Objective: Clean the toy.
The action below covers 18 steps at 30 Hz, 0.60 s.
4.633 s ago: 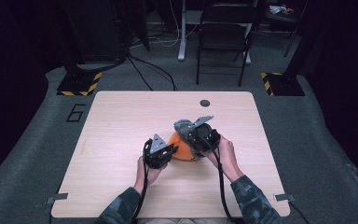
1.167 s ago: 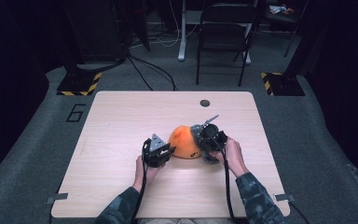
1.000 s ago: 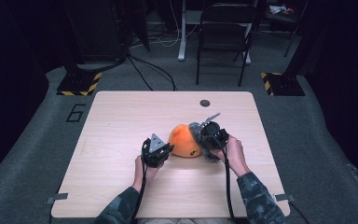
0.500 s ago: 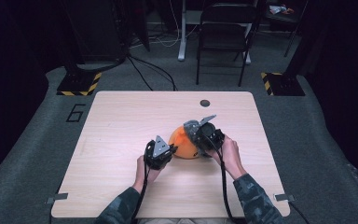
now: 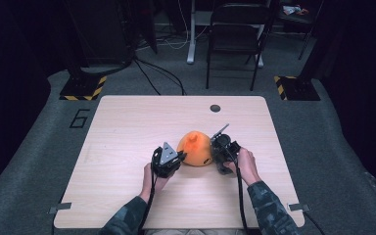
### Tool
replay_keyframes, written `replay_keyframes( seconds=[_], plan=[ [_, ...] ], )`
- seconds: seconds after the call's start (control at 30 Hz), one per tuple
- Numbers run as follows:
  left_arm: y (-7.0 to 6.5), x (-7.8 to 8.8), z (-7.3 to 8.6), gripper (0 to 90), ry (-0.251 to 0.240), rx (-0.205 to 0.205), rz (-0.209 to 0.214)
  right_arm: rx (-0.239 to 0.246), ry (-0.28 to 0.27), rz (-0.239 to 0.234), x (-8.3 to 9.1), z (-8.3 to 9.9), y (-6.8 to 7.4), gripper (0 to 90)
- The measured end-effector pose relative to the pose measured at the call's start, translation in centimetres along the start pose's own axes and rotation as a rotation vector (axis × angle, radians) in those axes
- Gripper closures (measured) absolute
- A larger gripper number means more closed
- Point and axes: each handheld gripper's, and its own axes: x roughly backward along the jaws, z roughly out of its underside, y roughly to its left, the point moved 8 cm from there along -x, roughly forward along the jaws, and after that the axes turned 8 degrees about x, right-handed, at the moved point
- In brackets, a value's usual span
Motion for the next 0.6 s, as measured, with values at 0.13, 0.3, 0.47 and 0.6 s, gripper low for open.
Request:
replay_keyframes(
  seconds=[0.13, 0.3, 0.47, 0.6],
  plan=[
    [0.1, 0.0, 0.0, 82.1, -0.001, 0.002, 0.002, 0.002, 0.015, -0.017, -0.6, 0.3, -0.3, 74.3],
    [-0.1, -0.1, 0.1, 82.4, 0.002, 0.003, 0.016, -0.010, -0.029, 0.017, 1.9, -0.3, -0.9, 74.6],
    [-0.5, -0.2, 0.1, 82.9, 0.004, -0.013, 0.022, 0.052, -0.170, 0.053, 5.3, -2.3, 0.2, 74.5],
    [-0.4, -0.2, 0.2, 83.0, 0.005, -0.016, 0.020, 0.120, -0.264, 0.088, 6.9, -3.9, 2.1, 74.3]
  ],
)
